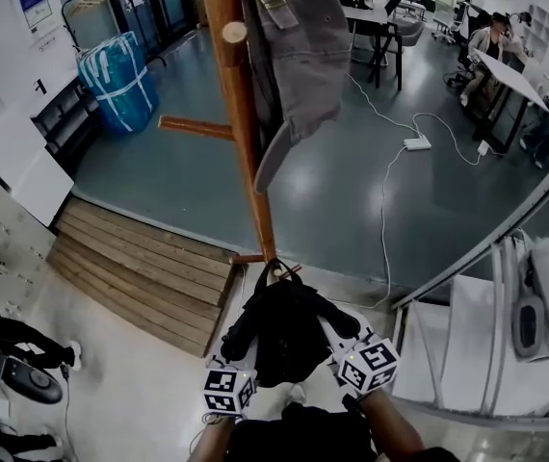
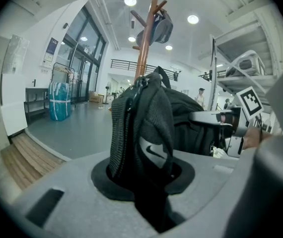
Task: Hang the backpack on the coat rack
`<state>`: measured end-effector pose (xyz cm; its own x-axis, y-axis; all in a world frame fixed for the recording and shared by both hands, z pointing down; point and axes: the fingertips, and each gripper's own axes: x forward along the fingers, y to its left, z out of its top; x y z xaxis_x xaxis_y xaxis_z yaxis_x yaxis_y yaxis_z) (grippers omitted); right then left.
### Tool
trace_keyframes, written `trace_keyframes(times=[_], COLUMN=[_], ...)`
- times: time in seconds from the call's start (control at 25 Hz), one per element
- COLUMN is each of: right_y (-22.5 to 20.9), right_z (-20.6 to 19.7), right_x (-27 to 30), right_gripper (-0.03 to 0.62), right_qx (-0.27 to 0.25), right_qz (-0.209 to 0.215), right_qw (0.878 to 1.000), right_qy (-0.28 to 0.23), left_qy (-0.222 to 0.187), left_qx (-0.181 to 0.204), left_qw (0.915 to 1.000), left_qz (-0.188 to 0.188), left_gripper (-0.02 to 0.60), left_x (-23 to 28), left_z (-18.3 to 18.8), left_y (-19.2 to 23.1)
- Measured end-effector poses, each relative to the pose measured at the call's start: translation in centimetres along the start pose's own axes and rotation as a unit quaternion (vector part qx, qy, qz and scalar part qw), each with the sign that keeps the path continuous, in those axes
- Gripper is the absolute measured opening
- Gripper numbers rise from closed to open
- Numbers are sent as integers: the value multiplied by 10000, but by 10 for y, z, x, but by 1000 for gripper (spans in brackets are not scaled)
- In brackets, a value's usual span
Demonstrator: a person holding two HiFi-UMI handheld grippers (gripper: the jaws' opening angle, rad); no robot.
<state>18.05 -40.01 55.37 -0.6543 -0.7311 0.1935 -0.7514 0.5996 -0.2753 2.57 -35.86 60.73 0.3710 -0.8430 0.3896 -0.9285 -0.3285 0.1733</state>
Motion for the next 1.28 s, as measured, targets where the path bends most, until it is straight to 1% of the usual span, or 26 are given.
trace_keyframes(times=[0.52, 1.28], right_y=[-18, -32], right_z=[-10, -24], right_x=[35, 67], right_gripper=[80, 80], right_qx=[92, 261], right_qz=[76, 12], right_qw=[9998, 9989], right_qy=[136, 392], left_qy=[115, 420], left_qx=[-173, -454], left_qw=[9997, 9980], left_qz=[129, 117], left_gripper=[100, 100], left_x=[29, 59], left_z=[-7, -18], left_y=[20, 43])
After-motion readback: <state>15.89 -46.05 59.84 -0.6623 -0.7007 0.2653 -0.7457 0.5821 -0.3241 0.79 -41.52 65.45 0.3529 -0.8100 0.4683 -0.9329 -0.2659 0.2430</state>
